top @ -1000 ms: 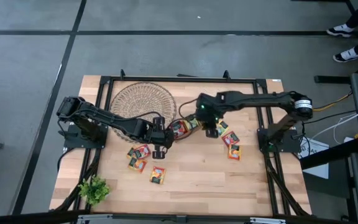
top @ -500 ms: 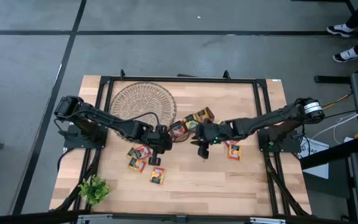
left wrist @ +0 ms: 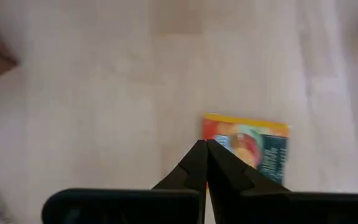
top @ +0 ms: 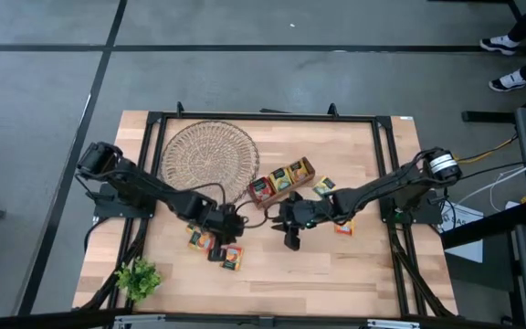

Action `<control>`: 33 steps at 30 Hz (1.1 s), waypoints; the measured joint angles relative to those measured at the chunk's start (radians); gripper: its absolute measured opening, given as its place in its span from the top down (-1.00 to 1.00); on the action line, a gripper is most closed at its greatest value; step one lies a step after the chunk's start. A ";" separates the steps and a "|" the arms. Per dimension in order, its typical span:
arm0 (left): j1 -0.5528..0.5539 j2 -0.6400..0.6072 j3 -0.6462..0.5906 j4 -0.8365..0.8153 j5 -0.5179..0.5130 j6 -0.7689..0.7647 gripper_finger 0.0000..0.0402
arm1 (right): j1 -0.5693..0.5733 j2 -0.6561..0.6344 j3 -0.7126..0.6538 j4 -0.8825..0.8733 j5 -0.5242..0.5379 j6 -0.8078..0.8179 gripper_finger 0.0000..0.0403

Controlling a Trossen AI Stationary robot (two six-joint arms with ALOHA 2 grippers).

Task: Pick & Place Tea
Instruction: Put the orange tea bag into the right section of the wooden organizer

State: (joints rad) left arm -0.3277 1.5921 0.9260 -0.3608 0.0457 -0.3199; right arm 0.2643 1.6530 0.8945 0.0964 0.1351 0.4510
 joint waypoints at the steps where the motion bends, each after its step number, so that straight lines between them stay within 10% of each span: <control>1: -0.012 0.000 -0.004 0.011 0.000 0.000 0.99 | 0.004 0.013 0.015 0.001 -0.005 -0.013 0.49; 23: -0.022 0.190 -0.001 -0.015 0.113 0.090 0.98 | 0.028 0.114 0.116 0.045 -0.237 -0.105 0.49; 33: 0.027 0.197 -0.003 0.098 -0.002 0.031 0.98 | 0.022 0.116 0.116 0.057 -0.234 -0.095 0.49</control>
State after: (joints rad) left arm -0.3006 1.7889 0.9229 -0.2632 0.0436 -0.2886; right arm 0.2859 1.7694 1.0103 0.1539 -0.0990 0.3555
